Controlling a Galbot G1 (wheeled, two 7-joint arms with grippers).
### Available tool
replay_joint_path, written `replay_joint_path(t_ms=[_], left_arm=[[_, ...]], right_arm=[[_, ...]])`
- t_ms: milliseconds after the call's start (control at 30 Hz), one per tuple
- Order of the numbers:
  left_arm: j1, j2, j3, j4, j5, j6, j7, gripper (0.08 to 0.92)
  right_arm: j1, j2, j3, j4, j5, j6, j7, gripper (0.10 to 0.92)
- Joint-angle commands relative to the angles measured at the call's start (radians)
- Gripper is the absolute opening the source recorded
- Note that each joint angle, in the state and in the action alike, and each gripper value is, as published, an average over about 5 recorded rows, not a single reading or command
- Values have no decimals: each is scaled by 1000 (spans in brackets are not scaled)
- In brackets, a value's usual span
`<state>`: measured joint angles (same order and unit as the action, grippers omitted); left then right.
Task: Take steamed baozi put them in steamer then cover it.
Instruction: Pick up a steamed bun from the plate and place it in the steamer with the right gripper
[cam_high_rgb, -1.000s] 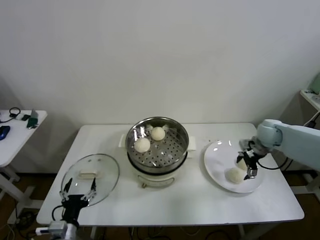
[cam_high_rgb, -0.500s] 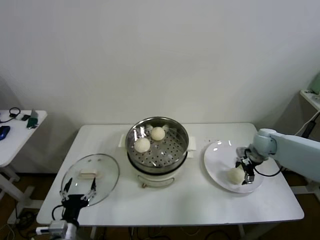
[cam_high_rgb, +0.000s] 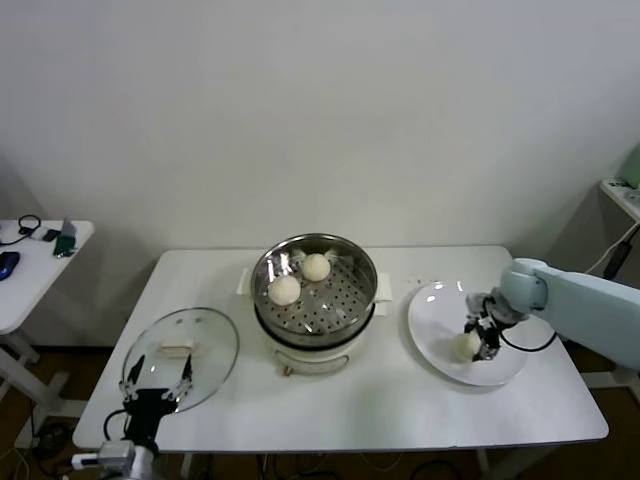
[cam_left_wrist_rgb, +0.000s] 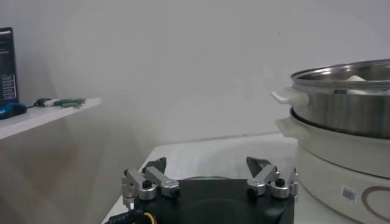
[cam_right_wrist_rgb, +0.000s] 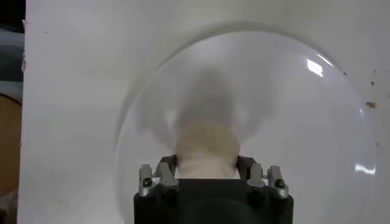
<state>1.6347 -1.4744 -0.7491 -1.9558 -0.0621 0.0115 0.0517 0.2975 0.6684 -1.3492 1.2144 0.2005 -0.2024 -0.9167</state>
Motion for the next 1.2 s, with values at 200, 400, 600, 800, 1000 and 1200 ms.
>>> replay_joint_path(t_ms=[200,400,600,800,1000,1200], left_arm=[[-7,-8,8,-5,29,8,4,823],[-8,-8,6,-17,36,15,5,823],[-5,-8,-1,-29,37,18,5,823],[-3,-7,-11,-33,36,18,5,823],[3,-6,-22,-47,33,19,7,823],[17,1,-36,-53,24,16,8,823]], right_arm=[[542,98,-195,36,125,330,-84,637],[685,203,-164,91,120,510,-85,636],[698,306,-91,182,49,621,-61,636],[627,404,-85,279,-52,683,-7,633],[489,468,-91,263,-219,708,39,628],[352,480,-101,223,-333,716,66,628]])
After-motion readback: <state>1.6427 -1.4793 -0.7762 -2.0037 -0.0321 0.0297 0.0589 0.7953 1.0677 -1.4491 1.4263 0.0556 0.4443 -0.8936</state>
